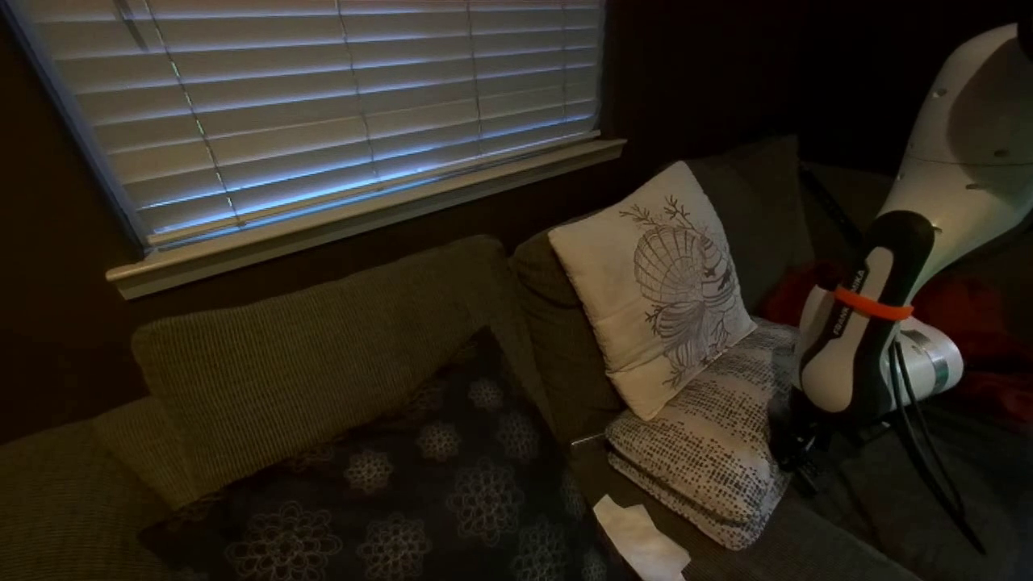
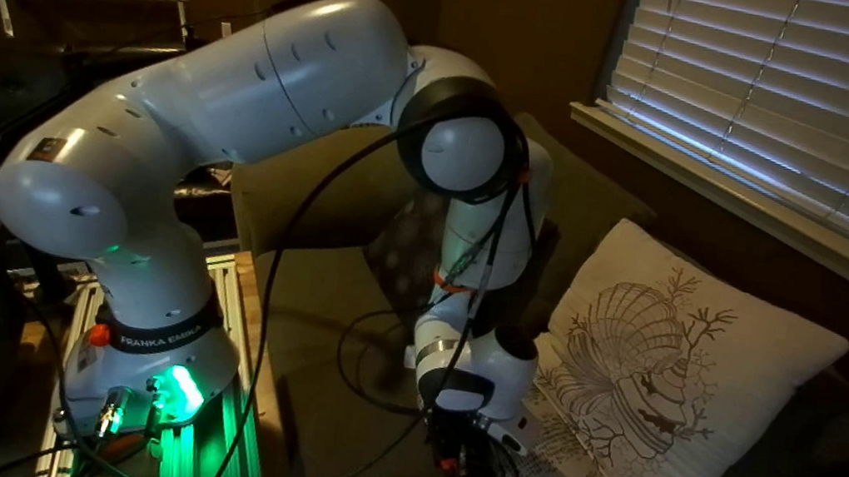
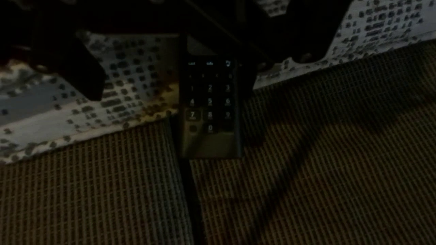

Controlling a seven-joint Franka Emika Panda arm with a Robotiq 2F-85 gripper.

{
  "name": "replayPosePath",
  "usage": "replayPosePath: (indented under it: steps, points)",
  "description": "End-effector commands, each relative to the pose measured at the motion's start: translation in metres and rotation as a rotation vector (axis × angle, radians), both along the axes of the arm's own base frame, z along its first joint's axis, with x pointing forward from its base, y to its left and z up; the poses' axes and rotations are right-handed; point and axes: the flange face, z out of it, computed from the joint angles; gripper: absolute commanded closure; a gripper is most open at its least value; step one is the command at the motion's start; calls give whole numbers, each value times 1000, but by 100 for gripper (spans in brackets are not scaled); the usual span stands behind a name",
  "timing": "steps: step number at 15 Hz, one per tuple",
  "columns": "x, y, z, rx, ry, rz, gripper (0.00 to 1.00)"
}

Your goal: Place the remote control between the two pillows.

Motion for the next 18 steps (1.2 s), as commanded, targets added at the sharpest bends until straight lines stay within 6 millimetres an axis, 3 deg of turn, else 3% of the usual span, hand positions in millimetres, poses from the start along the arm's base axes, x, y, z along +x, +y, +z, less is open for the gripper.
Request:
replayPosePath:
  steps: [1,12,18]
  points:
    - [-23,9,-3,11,-18,44,0]
    - [-45,-9,-20,-72,-133,2,0]
    - [-43,-9,-31,-58,-166,-5,0]
